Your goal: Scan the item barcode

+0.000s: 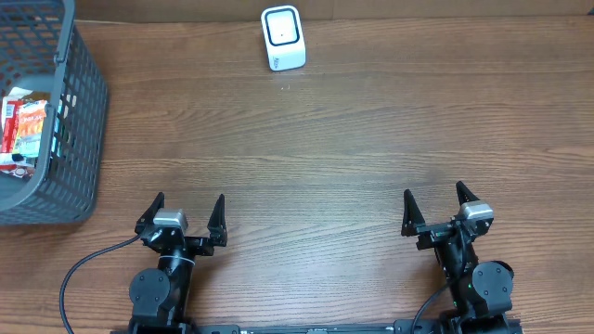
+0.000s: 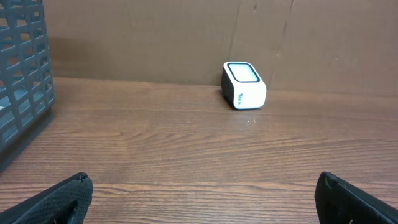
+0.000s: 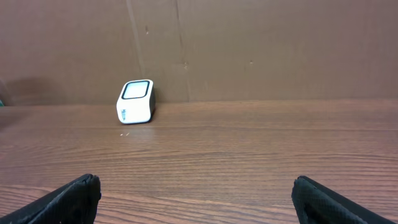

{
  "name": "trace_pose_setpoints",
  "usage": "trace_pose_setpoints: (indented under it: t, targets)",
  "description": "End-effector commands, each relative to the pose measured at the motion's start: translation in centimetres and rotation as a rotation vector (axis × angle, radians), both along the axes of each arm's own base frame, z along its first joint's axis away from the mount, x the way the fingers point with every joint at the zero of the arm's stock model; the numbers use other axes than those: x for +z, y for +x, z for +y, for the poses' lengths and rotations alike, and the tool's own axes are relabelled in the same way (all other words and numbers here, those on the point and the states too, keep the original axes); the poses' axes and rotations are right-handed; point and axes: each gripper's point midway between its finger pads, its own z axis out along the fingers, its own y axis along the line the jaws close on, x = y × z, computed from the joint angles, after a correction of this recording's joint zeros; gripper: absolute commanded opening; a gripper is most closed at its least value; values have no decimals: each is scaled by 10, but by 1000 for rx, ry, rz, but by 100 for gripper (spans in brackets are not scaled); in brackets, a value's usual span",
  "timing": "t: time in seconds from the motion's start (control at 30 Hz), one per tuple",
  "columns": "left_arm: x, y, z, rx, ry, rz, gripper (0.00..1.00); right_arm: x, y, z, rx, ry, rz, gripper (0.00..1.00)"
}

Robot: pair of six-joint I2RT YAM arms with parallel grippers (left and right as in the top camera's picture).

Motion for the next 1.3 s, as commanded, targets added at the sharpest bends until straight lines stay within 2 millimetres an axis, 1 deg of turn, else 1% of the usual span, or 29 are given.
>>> trace_pose_setpoints:
  t: [0.0, 0.97, 1.03, 1.07, 1.13, 1.17, 1.23, 1.27]
  targets:
    - [0, 0, -1, -6, 18, -6, 100, -1, 0, -3, -13, 9, -6, 100]
    - [0, 0, -1, -6, 18, -6, 100, -1, 0, -3, -12, 9, -6, 100]
    - [0, 0, 1, 4, 22, -6, 100, -1, 0, -3, -12, 9, -6, 100]
    - [0, 0, 5, 27, 42, -8, 100, -1, 0, -3, -13, 9, -6, 100]
    - [3, 1, 15, 79, 57, -19, 100, -1, 0, -3, -13, 9, -6, 100]
    - [6, 1, 15, 83, 56, -34, 100, -1, 0, -3, -13, 9, -6, 100]
    - [21, 1, 14, 77, 50, -93, 100, -1, 0, -3, -12, 9, -6, 100]
    - [34, 1, 12, 66, 46, -141, 100, -1, 0, -3, -13, 9, -6, 100]
